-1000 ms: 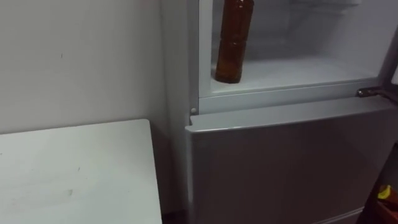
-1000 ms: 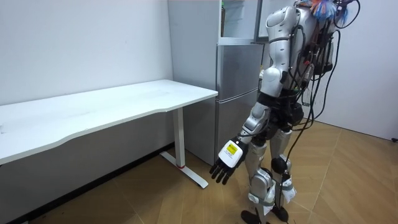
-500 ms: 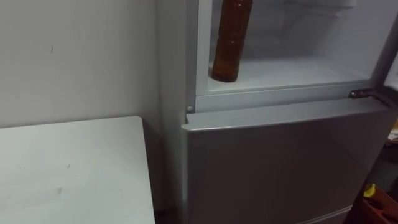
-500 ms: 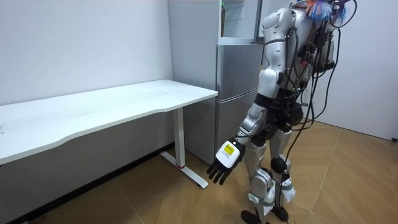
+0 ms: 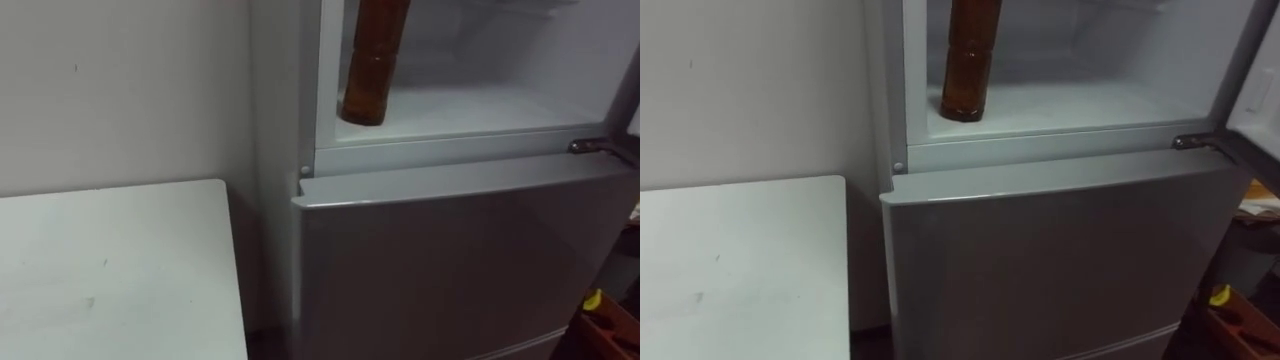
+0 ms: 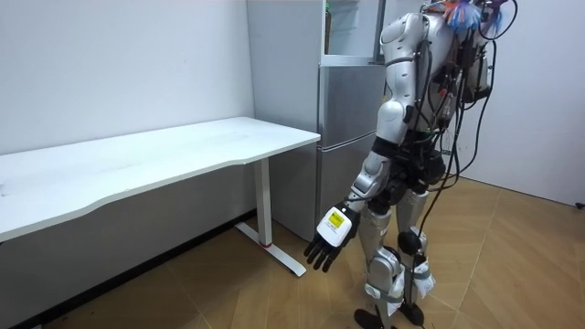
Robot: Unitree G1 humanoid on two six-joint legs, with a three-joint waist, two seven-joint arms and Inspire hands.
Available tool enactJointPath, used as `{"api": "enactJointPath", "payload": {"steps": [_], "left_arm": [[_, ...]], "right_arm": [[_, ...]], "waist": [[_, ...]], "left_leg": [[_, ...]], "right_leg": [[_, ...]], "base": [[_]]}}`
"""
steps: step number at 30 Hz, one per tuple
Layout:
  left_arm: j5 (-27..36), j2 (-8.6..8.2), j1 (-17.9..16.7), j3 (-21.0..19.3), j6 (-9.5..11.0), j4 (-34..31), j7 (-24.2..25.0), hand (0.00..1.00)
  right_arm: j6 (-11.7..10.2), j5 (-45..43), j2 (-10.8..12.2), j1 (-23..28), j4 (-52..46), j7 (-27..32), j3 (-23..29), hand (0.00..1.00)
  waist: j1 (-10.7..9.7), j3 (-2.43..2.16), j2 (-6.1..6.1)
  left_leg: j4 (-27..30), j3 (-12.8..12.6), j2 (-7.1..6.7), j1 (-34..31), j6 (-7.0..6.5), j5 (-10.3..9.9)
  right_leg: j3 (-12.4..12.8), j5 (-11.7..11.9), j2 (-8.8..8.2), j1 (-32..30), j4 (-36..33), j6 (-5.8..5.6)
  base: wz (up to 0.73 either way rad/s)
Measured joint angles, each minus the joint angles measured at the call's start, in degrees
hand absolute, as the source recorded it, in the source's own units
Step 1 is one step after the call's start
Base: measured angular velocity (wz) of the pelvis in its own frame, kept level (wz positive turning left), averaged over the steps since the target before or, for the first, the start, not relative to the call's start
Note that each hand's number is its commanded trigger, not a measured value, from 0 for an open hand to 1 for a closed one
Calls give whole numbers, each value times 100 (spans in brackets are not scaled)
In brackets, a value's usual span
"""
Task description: Put the bottle in the upper fridge
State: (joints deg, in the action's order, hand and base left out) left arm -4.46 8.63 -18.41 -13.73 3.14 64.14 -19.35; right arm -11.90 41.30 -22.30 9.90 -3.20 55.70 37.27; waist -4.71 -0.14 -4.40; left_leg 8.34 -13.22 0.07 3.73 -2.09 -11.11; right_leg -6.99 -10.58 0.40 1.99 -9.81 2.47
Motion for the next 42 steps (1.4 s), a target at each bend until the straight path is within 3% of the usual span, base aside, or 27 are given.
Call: {"api": "enactJointPath", "payload": {"steps": [3, 13, 19, 29, 37, 42], "left_arm": [[48, -1, -3, 2, 0, 5, 0, 0], [10, 4, -7, -190, 53, 189, 51, 0], [40, 24, -12, -195, 47, 230, 110, 0], [50, -15, 22, -183, 96, 250, 214, 0], [48, -16, 24, -180, 96, 291, 221, 0], [47, -23, 91, -173, 95, 286, 229, 0]], "right_arm": [[-78, -318, -2, -1, -245, 26, 3, 0], [-47, -714, 2, -55, -429, 76, 13, 0], [331, -1037, 3, -61, -621, 173, -63, 0], [332, -1035, 3, -61, -1058, -8, -855, 0], [329, -1035, 3, -75, -1136, -101, -907, 0], [329, -1035, 3, -96, -1325, -205, -919, 0]], "waist": [[1, 1, -5], [16, 6, -21], [29, 35, -71], [105, 41, -77], [224, 55, -47], [271, 31, 61]], "left_leg": [[-2, -11, 3, 6, 0, 0], [-7, 65, -9, -10, 0, 0], [-5, 56, -78, -7, 1, 2], [39, 27, -74, -2, 9, 7], [83, 101, -69, -50, 9, 6], [83, 98, -68, -87, 9, 6]], "right_leg": [[26, 0, 6, 0, -4, 0], [-67, -18, -13, -5, -18, -4], [-8, -174, -53, -141, -300, -4], [65, -170, -39, -140, -301, 5], [47, -168, -35, -145, -285, 8], [53, -155, -33, -188, -286, 19]], "base": [[0], [3], [-1], [-3], [2], [-2]]}}
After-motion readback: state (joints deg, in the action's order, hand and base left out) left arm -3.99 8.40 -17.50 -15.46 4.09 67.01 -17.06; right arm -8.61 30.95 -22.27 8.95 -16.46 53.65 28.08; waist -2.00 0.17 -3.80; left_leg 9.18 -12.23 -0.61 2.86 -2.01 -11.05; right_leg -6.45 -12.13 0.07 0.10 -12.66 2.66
